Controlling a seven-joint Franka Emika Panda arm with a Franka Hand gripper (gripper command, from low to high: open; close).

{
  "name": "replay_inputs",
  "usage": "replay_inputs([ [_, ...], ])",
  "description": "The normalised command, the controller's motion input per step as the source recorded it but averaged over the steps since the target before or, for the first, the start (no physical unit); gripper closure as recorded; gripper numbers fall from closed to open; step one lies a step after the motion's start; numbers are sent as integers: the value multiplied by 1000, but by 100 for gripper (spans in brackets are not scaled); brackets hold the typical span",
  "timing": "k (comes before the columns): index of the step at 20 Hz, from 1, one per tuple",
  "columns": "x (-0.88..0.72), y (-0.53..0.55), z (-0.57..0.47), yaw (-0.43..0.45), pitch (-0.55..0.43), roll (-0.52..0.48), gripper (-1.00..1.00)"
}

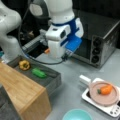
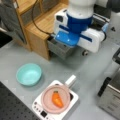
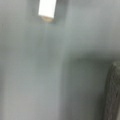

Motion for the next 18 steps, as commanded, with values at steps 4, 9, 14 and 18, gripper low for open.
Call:
replay_inputs([
  [4,623,193,153,-35,258,70,-100],
  [9,350,197,114,-6,237,31,-100],
  [14,412,160,-135,13,169,-6,-100],
  [18,523,84,-255,52,122,-55,-100],
])
